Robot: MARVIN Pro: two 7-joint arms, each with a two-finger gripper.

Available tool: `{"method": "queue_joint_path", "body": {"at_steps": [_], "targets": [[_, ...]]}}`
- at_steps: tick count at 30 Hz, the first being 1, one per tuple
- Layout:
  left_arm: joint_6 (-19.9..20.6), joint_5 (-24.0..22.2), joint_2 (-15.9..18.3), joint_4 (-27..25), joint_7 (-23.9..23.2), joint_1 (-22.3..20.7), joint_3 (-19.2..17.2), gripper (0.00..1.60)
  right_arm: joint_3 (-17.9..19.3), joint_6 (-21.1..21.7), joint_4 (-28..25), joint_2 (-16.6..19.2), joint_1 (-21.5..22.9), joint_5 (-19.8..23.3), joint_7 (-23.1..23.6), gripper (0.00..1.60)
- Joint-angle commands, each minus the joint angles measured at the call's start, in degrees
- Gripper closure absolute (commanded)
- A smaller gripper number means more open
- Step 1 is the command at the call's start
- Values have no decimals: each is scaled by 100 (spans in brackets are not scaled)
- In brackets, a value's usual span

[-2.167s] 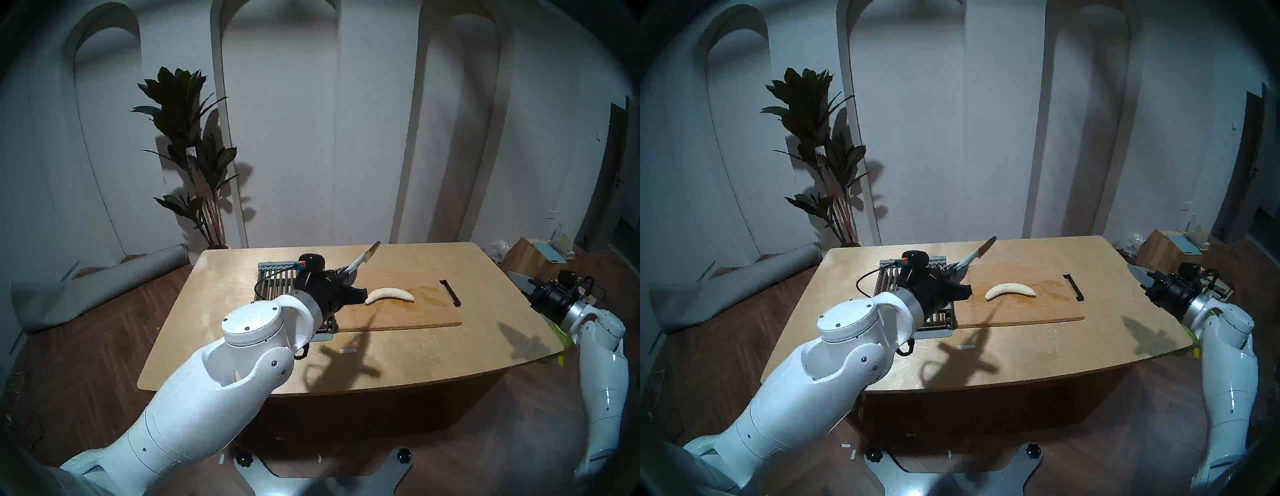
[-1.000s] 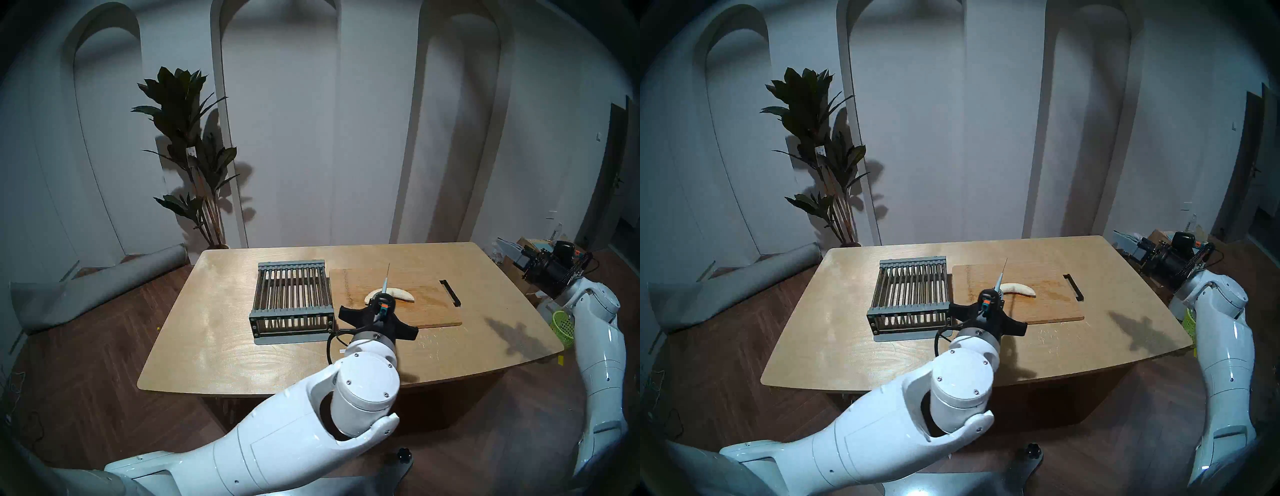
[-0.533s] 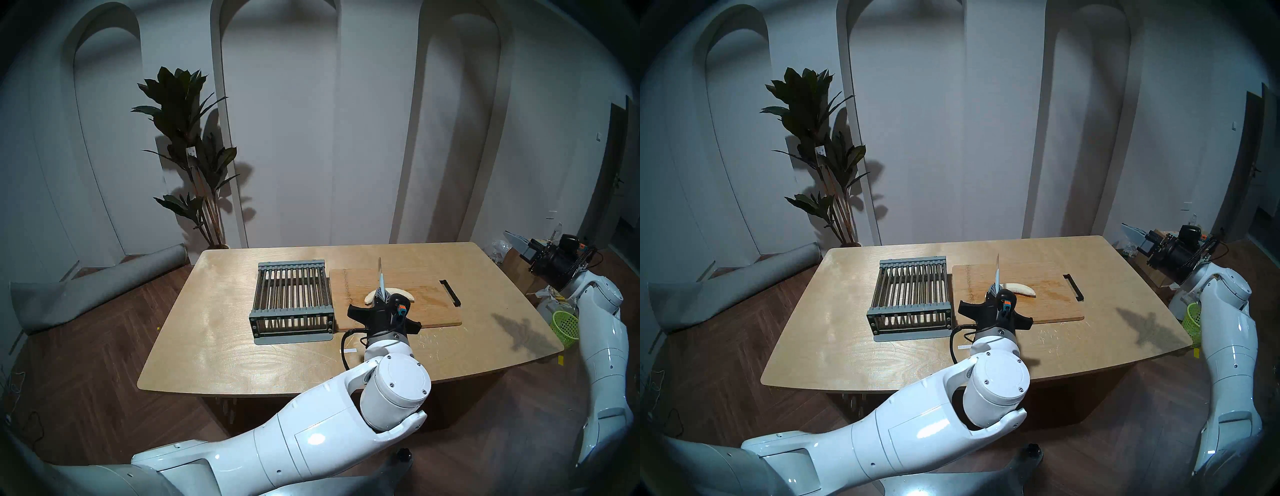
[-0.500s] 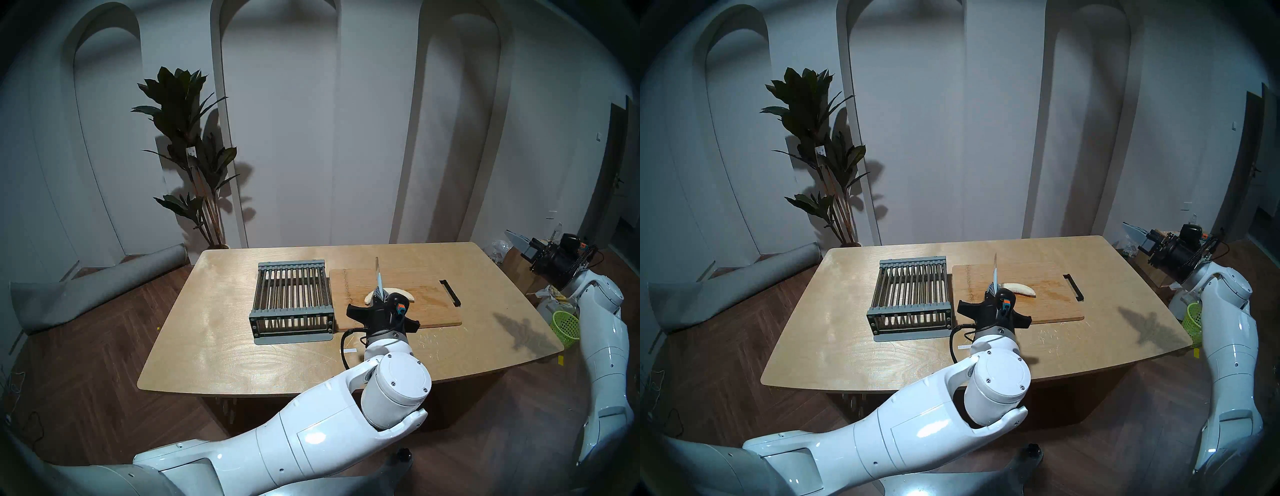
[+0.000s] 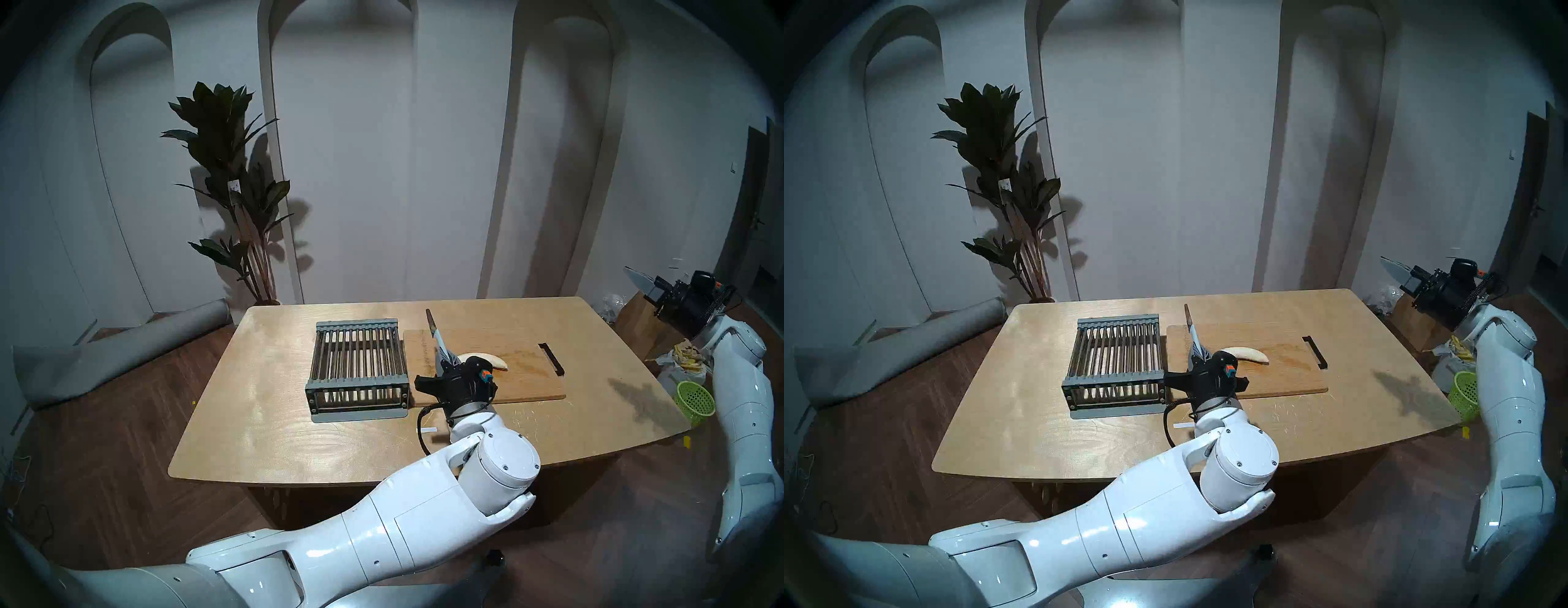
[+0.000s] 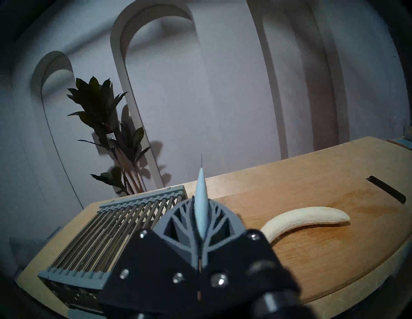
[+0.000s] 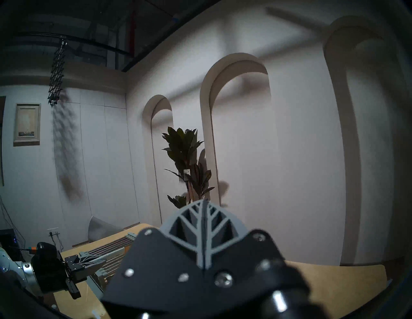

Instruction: Cut the banana into four pieces on the cutting board

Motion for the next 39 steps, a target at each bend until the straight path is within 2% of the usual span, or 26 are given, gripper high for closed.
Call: {"method": "queue_joint_path", "body": {"at_steps": [1, 5, 8, 9, 15, 18, 21, 25, 33, 39], "targets": [[-411, -421, -263, -120, 440, -436, 422, 160, -315, -77, -145, -73, 531, 64, 313, 160], [-661, -733, -276, -220, 851, -534, 624, 160, -542, -136, -184, -160, 650, 59, 473, 160], [-973, -1121, -274, -318, 1186, -576, 706, 160, -679, -190, -157, -199, 707, 54, 607, 160], [-1191, -1380, -250, -413, 1247, -579, 710, 160, -751, -219, -154, -216, 716, 38, 659, 160], [-1580, -2011, -177, -772, 1247, -711, 915, 160, -935, -337, -379, -358, 635, -61, 546, 160], [-1776, -2158, -178, -782, 1247, -774, 1029, 160, -923, -335, -567, -419, 496, -24, 496, 160], [-1944, -2109, -254, -652, 1247, -781, 1012, 160, -858, -318, -781, -473, 323, 15, 391, 160], [-1918, -1929, -295, -464, 1211, -842, 1014, 160, -709, -259, -1177, -553, 22, 128, 300, 160], [-1834, -1749, 221, -862, 1094, -944, 1184, 160, -516, -356, -1841, -801, -467, 254, 238, 160], [-1915, -1894, 451, -1122, 945, -815, 1235, 160, -348, -362, -2265, -916, -799, 276, 67, 160]]}}
